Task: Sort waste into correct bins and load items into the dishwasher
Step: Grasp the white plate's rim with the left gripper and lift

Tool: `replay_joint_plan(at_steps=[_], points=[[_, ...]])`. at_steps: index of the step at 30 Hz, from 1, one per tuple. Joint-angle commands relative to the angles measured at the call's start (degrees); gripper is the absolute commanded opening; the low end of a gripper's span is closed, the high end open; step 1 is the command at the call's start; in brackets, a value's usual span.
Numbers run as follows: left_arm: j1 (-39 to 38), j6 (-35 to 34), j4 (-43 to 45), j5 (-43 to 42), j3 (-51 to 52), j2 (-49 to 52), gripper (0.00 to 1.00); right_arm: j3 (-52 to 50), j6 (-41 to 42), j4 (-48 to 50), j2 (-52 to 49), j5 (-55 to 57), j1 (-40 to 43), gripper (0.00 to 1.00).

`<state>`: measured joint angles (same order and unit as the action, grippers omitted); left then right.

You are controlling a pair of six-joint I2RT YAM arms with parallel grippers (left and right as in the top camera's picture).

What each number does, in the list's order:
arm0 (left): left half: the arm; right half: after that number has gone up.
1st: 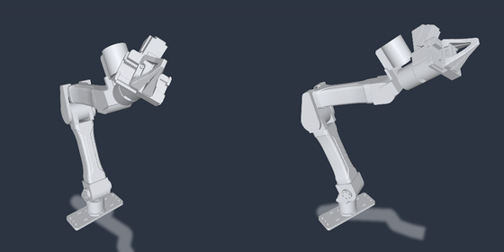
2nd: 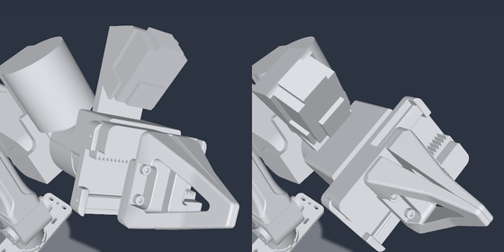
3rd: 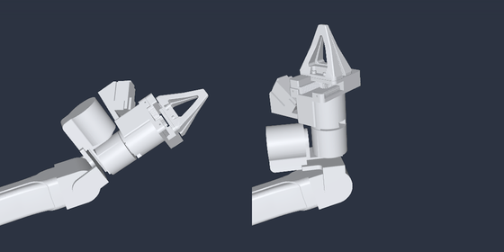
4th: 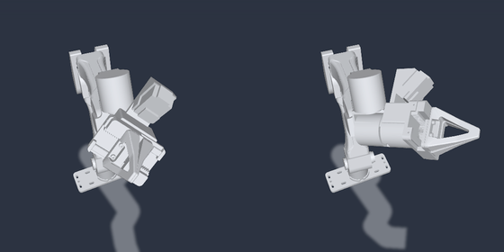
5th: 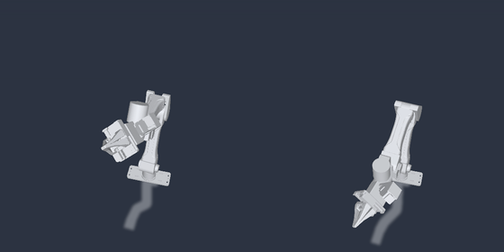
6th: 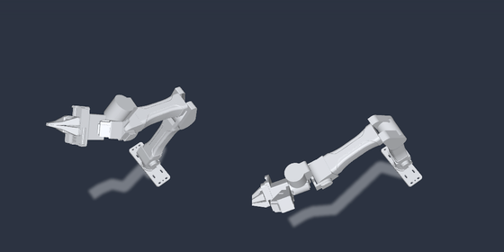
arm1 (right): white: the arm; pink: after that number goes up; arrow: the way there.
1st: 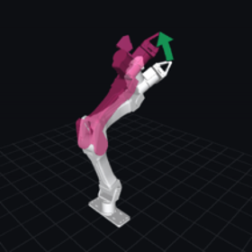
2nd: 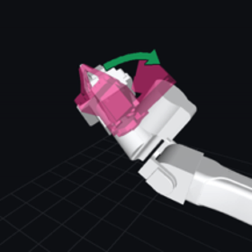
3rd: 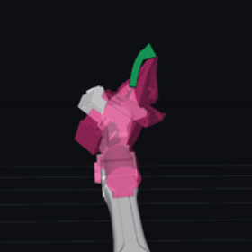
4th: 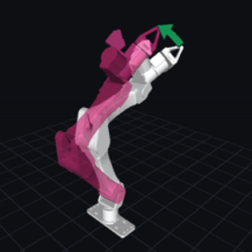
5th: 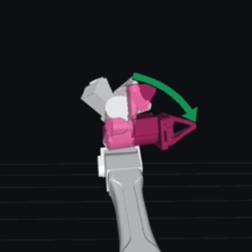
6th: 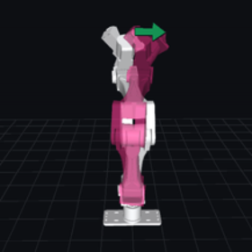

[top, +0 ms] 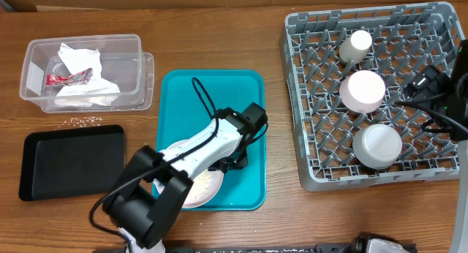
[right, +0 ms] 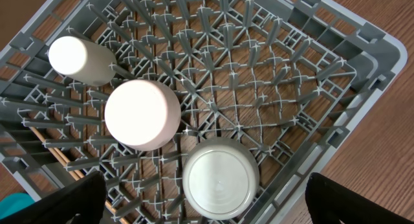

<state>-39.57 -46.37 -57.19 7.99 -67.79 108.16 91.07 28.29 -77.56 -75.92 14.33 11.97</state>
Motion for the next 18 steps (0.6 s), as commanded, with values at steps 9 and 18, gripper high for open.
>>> replay_joint_plan(at_steps=[9,18], points=[[-0.2,1.2,-1.1,1.7,0.2,2.2,0.23,1.2,0.0,0.3,0.0,0.2,0.2,1.00],[-0.2,1.2,-5.0,1.7,-2.4,2.2,0.04,1.2,0.0,0.3,0.0,0.2,0.2,1.00]])
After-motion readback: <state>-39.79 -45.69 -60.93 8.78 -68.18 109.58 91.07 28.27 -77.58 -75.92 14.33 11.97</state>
